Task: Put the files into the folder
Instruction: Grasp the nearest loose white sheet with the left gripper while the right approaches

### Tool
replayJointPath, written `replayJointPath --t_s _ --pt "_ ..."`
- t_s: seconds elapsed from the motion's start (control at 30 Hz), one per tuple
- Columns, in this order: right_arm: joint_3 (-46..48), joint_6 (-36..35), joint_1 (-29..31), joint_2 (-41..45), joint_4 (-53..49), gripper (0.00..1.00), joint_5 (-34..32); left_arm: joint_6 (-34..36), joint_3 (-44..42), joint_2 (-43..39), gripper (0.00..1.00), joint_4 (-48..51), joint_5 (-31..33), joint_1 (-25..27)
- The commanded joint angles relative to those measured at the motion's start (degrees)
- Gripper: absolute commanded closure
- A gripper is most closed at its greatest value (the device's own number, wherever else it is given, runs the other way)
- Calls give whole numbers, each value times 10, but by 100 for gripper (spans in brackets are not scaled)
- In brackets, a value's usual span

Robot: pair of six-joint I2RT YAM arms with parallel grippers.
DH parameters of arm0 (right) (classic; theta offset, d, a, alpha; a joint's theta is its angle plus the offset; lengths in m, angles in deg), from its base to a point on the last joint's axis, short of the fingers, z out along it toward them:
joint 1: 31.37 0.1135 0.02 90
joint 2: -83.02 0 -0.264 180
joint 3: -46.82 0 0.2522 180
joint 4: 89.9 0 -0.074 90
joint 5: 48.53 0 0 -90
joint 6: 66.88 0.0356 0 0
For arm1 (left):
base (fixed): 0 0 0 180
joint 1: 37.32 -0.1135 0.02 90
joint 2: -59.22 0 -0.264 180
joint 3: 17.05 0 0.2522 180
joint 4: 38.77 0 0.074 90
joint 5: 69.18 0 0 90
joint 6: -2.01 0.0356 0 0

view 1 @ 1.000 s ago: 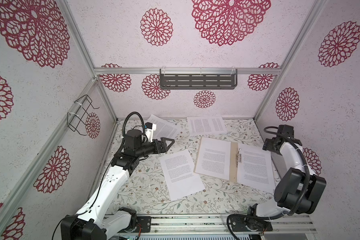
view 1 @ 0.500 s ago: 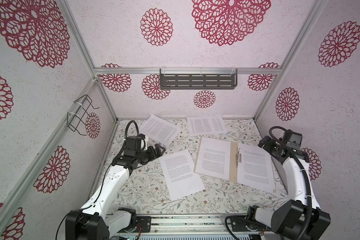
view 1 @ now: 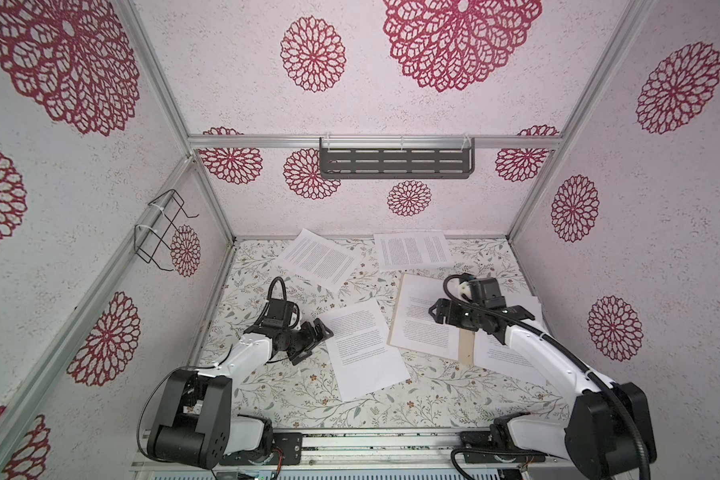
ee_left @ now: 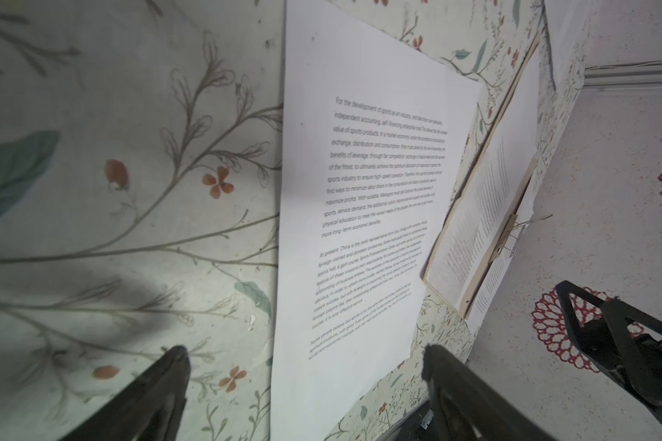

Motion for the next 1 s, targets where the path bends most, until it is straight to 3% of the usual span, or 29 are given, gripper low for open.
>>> replayJointPath --t_s 0.0,0.3,0.5,0.67,0.97 --pt "-13 8 51 -26 36 13 19 -15 -2 33 0 -77 -17 2" --pt "1 28 111 -94 56 13 105 -55 20 137 6 -128 -49 9" --pt "26 43 159 -128 115 13 104 -90 -22 145 6 -213 -57 10" --pt "74 62 189 -139 176 13 115 -105 -41 165 6 -302 -102 12" --pt "88 71 223 -173 207 15 115 -112 -38 129 7 -327 -118 32"
